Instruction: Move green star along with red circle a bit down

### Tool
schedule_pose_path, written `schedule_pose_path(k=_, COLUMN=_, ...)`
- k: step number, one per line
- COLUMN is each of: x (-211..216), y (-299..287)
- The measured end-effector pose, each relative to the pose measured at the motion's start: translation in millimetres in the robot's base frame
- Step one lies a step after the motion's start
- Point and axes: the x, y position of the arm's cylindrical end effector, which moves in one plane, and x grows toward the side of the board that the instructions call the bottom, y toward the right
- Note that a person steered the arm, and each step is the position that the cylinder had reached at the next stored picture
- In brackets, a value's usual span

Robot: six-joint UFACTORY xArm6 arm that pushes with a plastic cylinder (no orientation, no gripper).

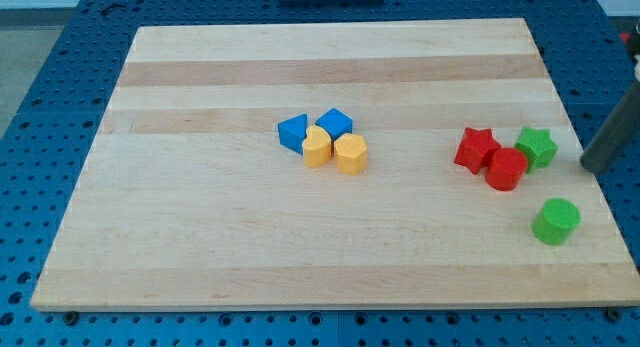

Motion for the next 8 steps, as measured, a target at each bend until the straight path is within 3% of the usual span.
schedule_pose_path(k=1, x=-9.4, y=-6.8)
schedule_pose_path(k=2, x=-62.7, y=-50.3)
schedule_pose_path(k=4, x=-91.5, y=-73.3)
schedule_pose_path(k=5, x=-56.8, y=-71.3)
schedule_pose_path(k=8, x=-12.0, y=-70.6)
